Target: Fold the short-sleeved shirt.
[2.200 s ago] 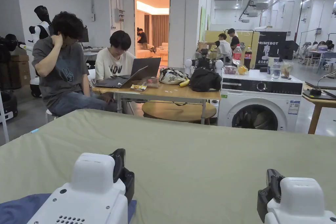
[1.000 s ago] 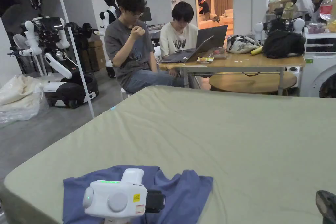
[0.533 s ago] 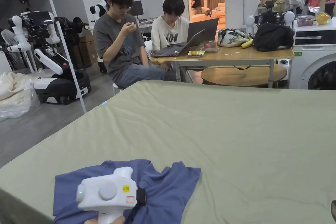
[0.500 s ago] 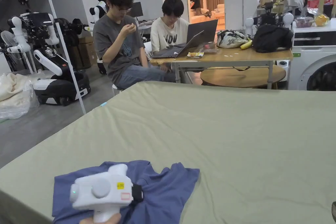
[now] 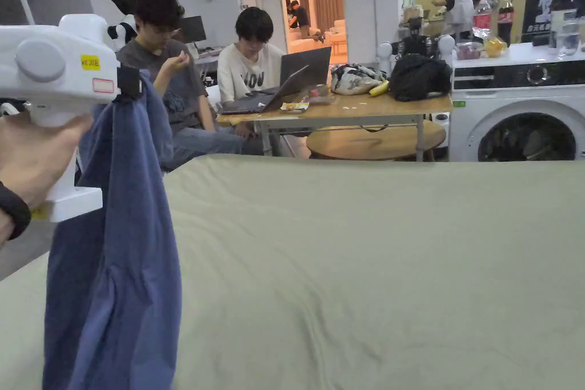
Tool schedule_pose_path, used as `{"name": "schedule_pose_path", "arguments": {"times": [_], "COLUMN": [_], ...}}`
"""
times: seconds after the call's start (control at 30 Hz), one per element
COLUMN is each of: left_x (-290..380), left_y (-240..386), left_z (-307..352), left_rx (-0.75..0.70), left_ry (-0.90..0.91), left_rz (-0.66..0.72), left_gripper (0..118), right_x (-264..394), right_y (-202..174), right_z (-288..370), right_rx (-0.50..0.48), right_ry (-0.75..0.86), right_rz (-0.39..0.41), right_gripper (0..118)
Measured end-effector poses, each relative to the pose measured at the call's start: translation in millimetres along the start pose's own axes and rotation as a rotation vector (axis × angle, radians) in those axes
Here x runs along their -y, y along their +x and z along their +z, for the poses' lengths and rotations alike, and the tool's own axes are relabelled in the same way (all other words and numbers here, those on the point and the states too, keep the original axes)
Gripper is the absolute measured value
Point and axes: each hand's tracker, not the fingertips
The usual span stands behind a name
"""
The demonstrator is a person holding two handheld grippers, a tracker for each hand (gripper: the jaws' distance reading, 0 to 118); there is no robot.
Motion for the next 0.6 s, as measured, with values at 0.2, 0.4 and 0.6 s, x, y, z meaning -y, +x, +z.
{"name": "schedule_pose_path", "arguments": {"times": [0.2,0.4,0.6], "left_x": [93,228,304], "left_y": [153,358,519], "left_z": [-64,-49,30], "left_rx": [0.327,0.869,1.159], "left_ry": [-0.143,-0.381,-0.523], "left_rz": [0.077,0.194,-0.087], "left_gripper": [3,3,3], "right_x": [-3,-7,-8], "right_y": [23,46,58], "right_z": [22,48,67], "right_rx": [0.055,0.130,0.175], "right_ry": [0.007,0.041,0.039], "right_rz": [-0.019,-0.046,-0.048], "right_gripper": [0,0,0]}}
